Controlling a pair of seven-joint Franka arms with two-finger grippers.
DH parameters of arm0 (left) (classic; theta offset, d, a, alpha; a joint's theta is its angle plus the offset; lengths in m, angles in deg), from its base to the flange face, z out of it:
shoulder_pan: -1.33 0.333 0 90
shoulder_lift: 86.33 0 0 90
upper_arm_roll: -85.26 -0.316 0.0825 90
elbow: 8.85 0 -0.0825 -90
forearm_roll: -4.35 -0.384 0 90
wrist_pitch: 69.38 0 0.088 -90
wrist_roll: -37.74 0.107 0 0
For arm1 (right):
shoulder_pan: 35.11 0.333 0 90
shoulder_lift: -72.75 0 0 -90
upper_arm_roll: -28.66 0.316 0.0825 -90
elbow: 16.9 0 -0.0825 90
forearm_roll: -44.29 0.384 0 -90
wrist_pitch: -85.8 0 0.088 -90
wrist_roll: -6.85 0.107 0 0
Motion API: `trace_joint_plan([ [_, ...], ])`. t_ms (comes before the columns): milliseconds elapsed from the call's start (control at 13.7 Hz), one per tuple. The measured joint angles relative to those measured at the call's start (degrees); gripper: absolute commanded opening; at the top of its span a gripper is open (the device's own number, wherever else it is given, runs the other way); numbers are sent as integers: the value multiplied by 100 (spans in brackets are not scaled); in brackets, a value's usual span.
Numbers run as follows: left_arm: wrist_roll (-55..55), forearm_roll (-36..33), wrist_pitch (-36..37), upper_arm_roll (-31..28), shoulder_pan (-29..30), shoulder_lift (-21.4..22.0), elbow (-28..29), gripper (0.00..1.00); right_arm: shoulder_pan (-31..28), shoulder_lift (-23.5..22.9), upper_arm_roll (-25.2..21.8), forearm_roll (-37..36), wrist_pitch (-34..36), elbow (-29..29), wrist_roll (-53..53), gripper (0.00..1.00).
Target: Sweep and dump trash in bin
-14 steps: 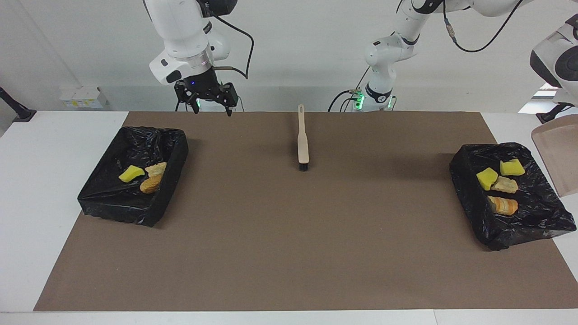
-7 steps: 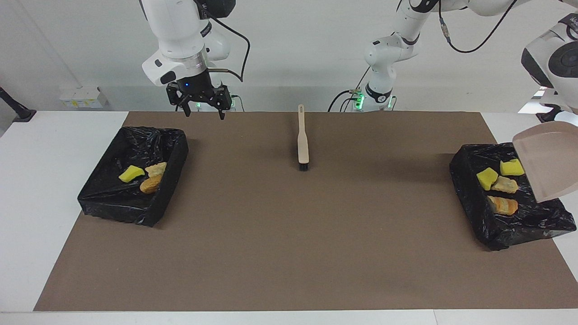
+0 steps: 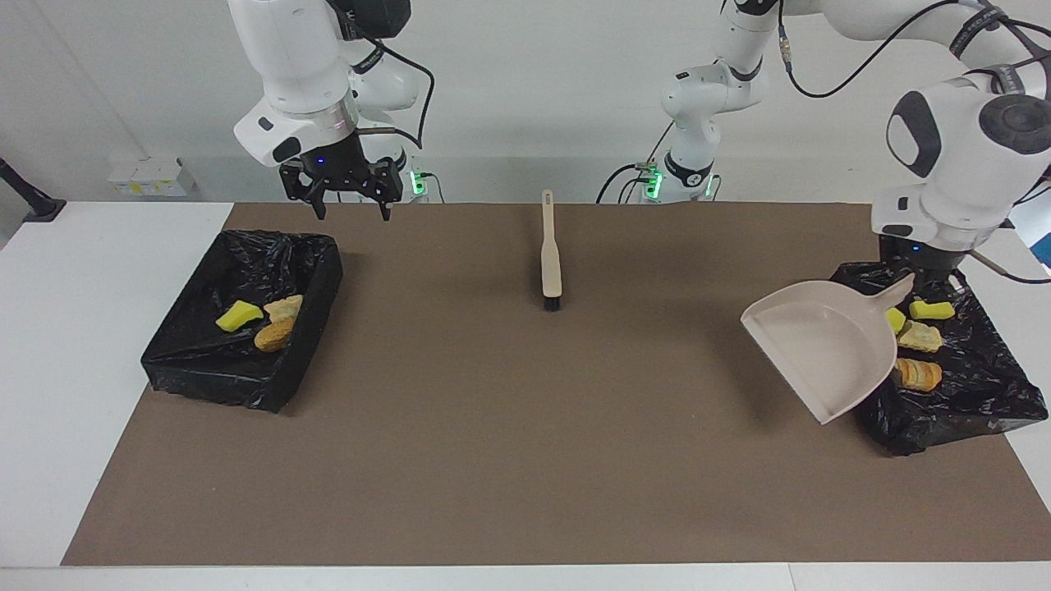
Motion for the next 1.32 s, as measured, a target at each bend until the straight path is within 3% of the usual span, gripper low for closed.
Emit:
trace_joint_plan([
  [585,-5049,1148,-92,46,-1671,-84,189,0,-143,0,-7,0,0,14,-83,100],
  [878,-7169,1349,-1124,57,-2661,-572,256,0,-512,-1,-15,0,0,25,-83,100],
  [1317,-8833,1399,-2643,51,-3429,-1329,289,0,-905,-6,-18,0,0,38,-86,100],
])
